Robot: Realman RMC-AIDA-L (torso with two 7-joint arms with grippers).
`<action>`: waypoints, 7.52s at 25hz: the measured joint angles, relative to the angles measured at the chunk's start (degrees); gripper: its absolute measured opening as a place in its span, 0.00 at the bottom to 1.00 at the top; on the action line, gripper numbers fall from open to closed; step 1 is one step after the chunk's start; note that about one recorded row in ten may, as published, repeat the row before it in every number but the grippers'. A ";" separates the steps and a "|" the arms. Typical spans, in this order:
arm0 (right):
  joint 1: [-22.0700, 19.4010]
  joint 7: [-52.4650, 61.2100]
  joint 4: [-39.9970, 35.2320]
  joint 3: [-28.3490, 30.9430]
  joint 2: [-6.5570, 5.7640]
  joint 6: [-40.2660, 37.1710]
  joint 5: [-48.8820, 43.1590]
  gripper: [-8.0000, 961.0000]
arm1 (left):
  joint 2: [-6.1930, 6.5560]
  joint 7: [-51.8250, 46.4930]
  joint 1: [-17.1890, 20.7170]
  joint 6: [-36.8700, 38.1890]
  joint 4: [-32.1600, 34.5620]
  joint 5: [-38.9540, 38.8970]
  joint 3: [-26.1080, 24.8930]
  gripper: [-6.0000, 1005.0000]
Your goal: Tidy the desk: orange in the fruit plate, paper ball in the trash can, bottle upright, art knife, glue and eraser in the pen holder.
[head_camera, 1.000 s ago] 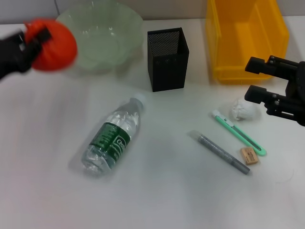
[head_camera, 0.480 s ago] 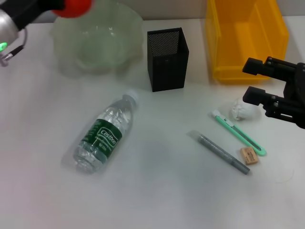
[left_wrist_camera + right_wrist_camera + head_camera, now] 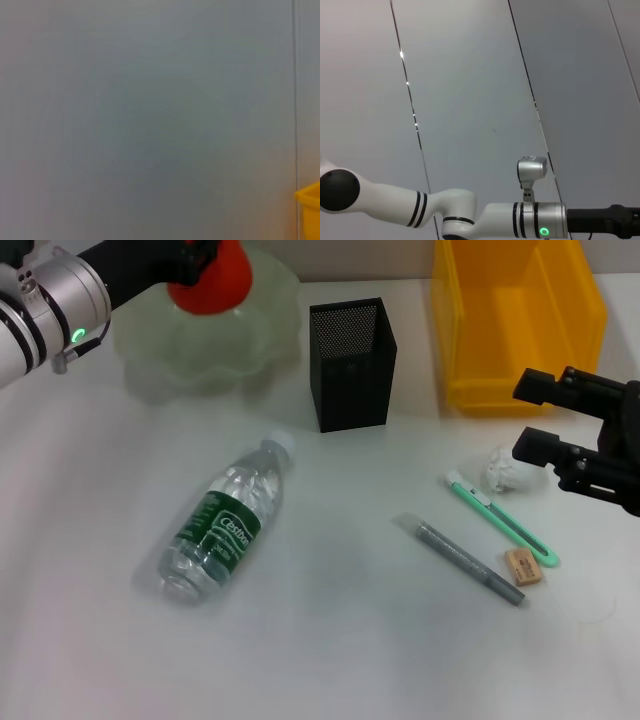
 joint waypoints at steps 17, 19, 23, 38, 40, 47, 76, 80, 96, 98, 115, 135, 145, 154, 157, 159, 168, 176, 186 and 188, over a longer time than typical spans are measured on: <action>-1.14 17.15 -9.32 3.81 1.65 8.74 -1.37 0.69 | 0.51 -2.57 11.89 29.18 -2.15 -4.84 1.54 0.67; -1.49 27.34 -17.13 3.33 2.15 12.01 -4.35 0.69 | 0.51 -2.57 11.89 29.18 -2.15 -4.84 1.54 0.67; -1.59 48.05 -33.13 0.41 2.89 16.75 -13.56 0.69 | 0.17 -2.14 12.58 32.23 -6.18 -4.97 2.03 0.67; 10.07 90.07 -50.65 -17.36 2.56 18.40 -54.09 0.68 | 0.17 -2.01 12.69 31.47 -6.58 -4.98 2.10 0.67; 11.83 90.63 -48.95 -18.00 2.52 18.23 -56.77 0.68 | 0.22 -2.02 12.70 31.10 -6.59 -5.01 2.09 0.67; 17.78 89.86 -38.21 -18.44 2.49 19.27 -60.21 0.67 | 0.26 -2.02 12.61 29.64 -6.60 -4.93 2.09 0.67; 28.07 91.98 -21.43 -21.71 2.37 24.76 -67.45 0.61 | 0.34 -1.92 12.13 26.16 -6.60 -4.82 2.09 0.67; 28.32 92.57 -21.31 -21.71 2.41 24.76 -68.39 0.61 | 0.30 -1.80 12.13 25.90 -6.59 -4.96 2.09 0.67; 31.09 92.94 -14.43 -24.00 2.57 29.21 -68.83 0.58 | 0.17 -1.67 12.13 25.06 -7.35 -4.98 2.09 0.66; 31.10 92.96 -13.99 -23.99 2.57 29.35 -68.83 0.57 | 0.17 -1.48 12.13 25.06 -7.38 -4.97 2.09 0.66; 30.06 93.02 -14.66 -23.98 2.57 29.37 -68.67 0.54 | 0.09 -1.31 12.21 24.97 -7.49 -5.06 2.09 0.66; 15.93 92.21 -51.08 -20.06 2.37 27.85 -58.84 0.51 | 0.09 -1.81 12.75 27.27 -7.47 -5.06 1.90 0.66; 18.56 89.31 -39.84 -20.39 2.32 46.16 -60.05 0.54 | 0.08 -1.72 12.88 27.84 -9.05 -9.35 1.98 0.66; 16.20 85.39 -37.59 -20.27 2.35 51.44 -57.25 0.73 | 0.20 -1.88 12.92 29.32 -9.41 -9.42 2.17 0.66; 12.64 78.65 -38.98 -20.11 2.32 52.05 -48.42 0.77 | 0.43 -2.80 12.77 30.38 -9.09 -9.00 2.78 0.66; 9.48 70.45 -38.89 -20.02 2.27 51.90 -38.91 0.77 | 0.61 -4.69 12.74 30.47 -7.90 -8.87 4.31 0.66; -1.34 25.00 -19.70 -15.86 1.36 35.17 -0.59 0.77 | 0.80 -6.85 12.83 28.87 -5.92 -7.48 7.15 0.66; -2.88 5.59 -4.63 -2.48 -1.04 12.87 1.08 0.77 | 0.91 -17.19 12.05 25.05 -0.46 3.57 7.51 0.66; -4.47 5.26 -2.79 4.89 -1.58 12.02 1.08 0.77 | 0.71 -51.46 10.26 25.73 21.10 35.30 9.45 0.66; -4.66 5.20 -2.63 5.97 -1.37 12.05 1.23 0.77 | 0.65 -55.84 8.56 25.45 20.93 37.77 10.82 0.66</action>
